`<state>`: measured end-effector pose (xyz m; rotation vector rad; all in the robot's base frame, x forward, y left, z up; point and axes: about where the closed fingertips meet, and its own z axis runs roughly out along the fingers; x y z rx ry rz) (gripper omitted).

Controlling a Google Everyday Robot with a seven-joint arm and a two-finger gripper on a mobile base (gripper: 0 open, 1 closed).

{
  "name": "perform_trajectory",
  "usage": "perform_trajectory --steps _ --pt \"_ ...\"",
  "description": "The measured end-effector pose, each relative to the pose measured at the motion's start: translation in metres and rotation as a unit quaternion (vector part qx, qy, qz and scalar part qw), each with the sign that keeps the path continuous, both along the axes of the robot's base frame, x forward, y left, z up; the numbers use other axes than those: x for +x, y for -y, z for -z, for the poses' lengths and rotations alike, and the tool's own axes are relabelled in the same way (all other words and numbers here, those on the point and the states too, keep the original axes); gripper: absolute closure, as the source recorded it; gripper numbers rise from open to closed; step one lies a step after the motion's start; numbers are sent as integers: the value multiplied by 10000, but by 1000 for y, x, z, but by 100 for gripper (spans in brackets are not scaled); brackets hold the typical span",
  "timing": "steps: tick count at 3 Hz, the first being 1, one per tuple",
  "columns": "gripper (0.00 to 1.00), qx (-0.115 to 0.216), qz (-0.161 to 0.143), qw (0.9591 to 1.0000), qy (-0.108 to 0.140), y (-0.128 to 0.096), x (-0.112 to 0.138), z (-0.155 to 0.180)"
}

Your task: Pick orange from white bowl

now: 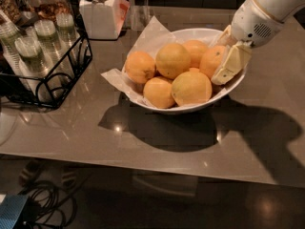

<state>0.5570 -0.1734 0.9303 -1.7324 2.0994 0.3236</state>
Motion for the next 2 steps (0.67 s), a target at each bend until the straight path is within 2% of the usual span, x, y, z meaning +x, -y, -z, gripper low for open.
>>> perform_trajectory --steps 2 --pt "96 -1 1 10000 2 0 -1 -2"
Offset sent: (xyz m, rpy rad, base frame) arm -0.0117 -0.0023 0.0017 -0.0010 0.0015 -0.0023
